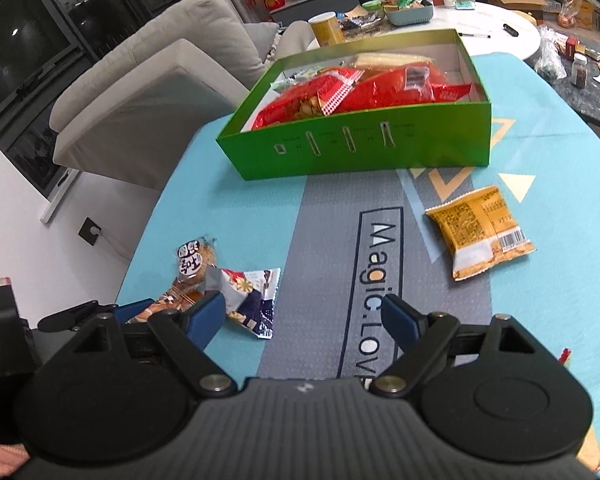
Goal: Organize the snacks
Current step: 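Grasp the brown snack packet with the left tool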
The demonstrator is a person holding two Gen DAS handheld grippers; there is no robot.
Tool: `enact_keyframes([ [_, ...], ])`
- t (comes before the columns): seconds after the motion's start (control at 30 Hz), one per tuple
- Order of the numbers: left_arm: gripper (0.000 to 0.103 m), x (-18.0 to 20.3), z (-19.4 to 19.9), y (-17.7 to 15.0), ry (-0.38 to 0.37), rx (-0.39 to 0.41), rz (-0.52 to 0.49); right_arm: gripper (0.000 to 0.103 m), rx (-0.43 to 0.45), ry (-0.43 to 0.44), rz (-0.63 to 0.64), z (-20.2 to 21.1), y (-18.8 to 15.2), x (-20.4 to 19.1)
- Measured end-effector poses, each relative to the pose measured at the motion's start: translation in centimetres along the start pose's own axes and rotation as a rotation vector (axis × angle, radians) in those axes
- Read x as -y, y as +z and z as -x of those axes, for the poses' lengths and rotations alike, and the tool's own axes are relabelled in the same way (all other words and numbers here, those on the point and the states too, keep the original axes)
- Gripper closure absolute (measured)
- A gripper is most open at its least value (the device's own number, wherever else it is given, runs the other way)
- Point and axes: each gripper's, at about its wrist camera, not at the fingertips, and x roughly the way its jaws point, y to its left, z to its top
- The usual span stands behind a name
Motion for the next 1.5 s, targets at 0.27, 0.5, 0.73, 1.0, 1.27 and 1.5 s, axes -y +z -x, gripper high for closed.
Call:
enact_keyframes([
  [0.27,0.033,-0.7,1.4,-0.4,-0.013,0.033,0.03,0.018,-0.03,0.002,0.05,-1.2,-0.4,-0.6],
  [0.5,0.033,-1.7,4.1,-0.3,-0.015,0.102,0.059,0.018,-0.063,0.014,0.084,-2.3,-0.6,-1.1],
  [0.73,0.033,-2.1,5.4,0.3,-0.013,0.149,0.075,0.018,-0.096,0.045,0.156,-3.3,-1.1,-1.9],
  [1.0,0.033,-2.7,5.9,0.5,0.002,0.162,0.087,0.018,-0.108,0.063,0.247,-4.6,-1.7,-3.5],
  [1.27,0.033,-3.3,5.7,0.8,0.004,0.164,0.098,0.018,-0.083,-0.004,0.303,-6.9,-1.1,-4.7],
  [1.5,0.033,-3.3,5.0,1.2,-0.006,0.154,0.097,0.018,-0.038,-0.062,0.378,-8.4,-0.7,-5.7],
])
